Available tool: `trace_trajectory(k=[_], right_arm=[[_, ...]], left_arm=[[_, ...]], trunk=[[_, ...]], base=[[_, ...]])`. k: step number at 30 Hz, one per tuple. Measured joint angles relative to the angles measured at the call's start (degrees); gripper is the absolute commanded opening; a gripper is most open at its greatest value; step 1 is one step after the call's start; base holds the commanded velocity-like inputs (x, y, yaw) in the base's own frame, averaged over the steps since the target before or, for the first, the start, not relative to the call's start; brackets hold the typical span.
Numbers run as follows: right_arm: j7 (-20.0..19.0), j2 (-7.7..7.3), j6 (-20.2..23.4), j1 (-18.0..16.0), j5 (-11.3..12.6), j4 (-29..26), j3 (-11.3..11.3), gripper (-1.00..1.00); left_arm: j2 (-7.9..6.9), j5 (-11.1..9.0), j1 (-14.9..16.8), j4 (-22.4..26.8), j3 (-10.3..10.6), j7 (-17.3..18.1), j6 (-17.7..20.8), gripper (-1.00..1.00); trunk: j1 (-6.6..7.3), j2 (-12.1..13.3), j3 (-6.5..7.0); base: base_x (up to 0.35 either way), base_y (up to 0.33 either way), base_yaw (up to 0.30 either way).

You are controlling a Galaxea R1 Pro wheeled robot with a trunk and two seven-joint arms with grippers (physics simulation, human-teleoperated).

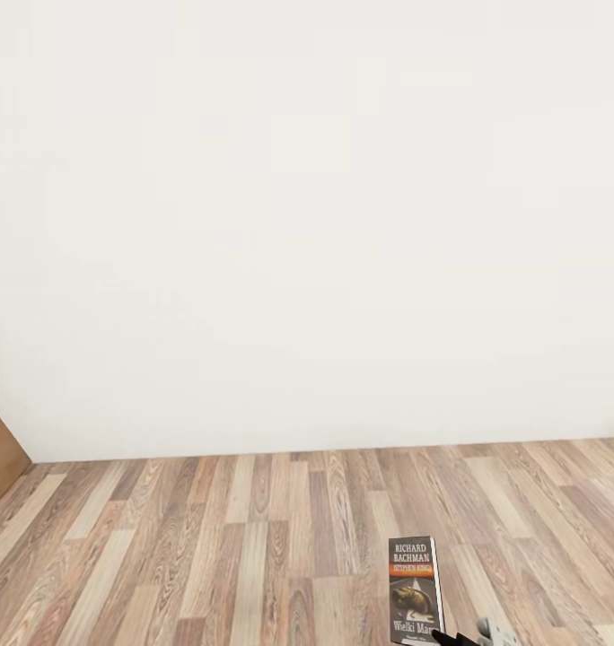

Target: In the bedroom, move the book from the bed onto either nightstand, and place the two sandals side by side next to the bed.

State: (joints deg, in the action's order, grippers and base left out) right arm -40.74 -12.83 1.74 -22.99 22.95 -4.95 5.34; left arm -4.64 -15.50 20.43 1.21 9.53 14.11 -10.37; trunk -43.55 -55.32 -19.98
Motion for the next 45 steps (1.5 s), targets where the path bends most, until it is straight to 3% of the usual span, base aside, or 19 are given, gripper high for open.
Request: trace_trajectory(k=[7,21,45], right_arm=[[0.33,0.00,-0.06,0.00,-0.53,0.03,-0.01,-1.00],[0.55,0.09,0.01,0.00,-5.60,0.07,-0.02,-1.00],[0.55,0.09,0.01,0.00,-5.77,0.06,0.01,-1.00]], left_arm=[[-0.02,0.00,0.00,0.00,0.00,0.00,0.00,1.00],[-0.02,0.00,0.00,0.00,0.00,0.00,0.00,1.00],[0.00,0.09,0.00,0.00,0.00,0.07,0.00,1.00]], trunk=[[0.00,0.00,0.66],[0.00,0.00,1.98],[0.00,0.01,4.24]], base=[[0.000,0.000,0.000],[0.000,0.000,0.000],[0.000,0.000,0.000]])
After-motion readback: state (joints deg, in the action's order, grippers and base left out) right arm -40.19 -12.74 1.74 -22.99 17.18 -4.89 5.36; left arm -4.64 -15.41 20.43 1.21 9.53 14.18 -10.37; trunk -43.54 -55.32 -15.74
